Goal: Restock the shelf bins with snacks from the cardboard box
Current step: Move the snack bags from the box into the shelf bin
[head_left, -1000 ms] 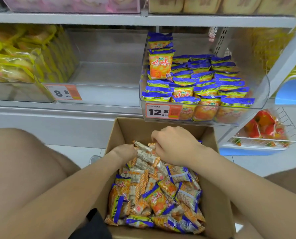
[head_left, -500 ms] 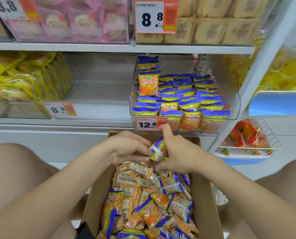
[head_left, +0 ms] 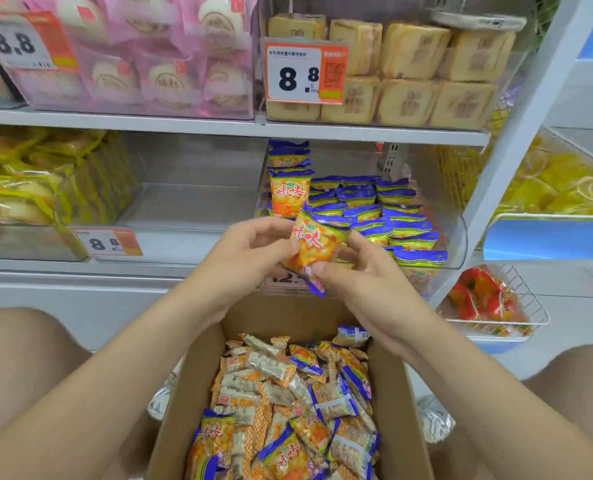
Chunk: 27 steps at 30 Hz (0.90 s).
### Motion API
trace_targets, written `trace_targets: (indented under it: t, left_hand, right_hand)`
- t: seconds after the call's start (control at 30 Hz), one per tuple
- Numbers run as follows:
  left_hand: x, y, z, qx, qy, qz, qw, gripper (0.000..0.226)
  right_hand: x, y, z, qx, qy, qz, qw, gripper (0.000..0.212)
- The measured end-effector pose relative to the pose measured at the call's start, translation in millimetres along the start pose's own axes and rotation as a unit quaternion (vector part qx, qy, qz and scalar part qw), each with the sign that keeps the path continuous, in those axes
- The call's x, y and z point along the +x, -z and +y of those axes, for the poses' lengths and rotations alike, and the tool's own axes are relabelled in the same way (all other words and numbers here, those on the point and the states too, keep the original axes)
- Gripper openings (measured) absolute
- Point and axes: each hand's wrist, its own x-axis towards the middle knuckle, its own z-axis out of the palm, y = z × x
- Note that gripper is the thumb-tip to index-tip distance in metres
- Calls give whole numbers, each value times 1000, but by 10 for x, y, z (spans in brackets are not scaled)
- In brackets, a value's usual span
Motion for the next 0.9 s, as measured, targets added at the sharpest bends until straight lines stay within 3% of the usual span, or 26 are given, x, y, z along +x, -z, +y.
trace_targets:
  t: [0.13, 0.2, 0.3, 0.37, 0.5, 0.63, 0.73, 0.8, 0.9]
  left_hand:
    - [44, 13, 14, 25, -53, 61, 996, 24]
    - [64, 11, 19, 67, -98, 98, 988, 23]
    - [148, 80, -61, 210, -154, 190, 947, 14]
    - [196, 153, -137, 292, -143, 216, 920, 26]
    - [303, 264, -296, 323, -40, 161, 932, 48]
    - [338, 263, -346, 329, -2, 150, 932, 33]
    - [340, 253, -349, 330, -4, 147, 932, 31]
    - [344, 249, -363, 327, -14, 144, 934, 30]
    - [325, 245, -396, 341, -29, 145, 928, 30]
  right_hand:
    - [63, -68, -10, -86, 53, 43, 994, 39]
    - [108, -114, -45, -70, 61, 51, 994, 31]
    - [329, -89, -50, -143, 85, 77, 983, 29]
    - [516, -25, -62, -230, 120, 112, 959, 26]
    - [836, 51, -53, -305, 155, 169, 924, 23]
    - [1012, -49, 65, -300, 188, 200, 913, 55]
    - [1084, -147, 198, -363, 211, 154, 895, 61]
    - [1143, -207, 216, -425, 200, 100, 877, 54]
    - [1213, -229, 208, -473, 200, 100, 852, 50]
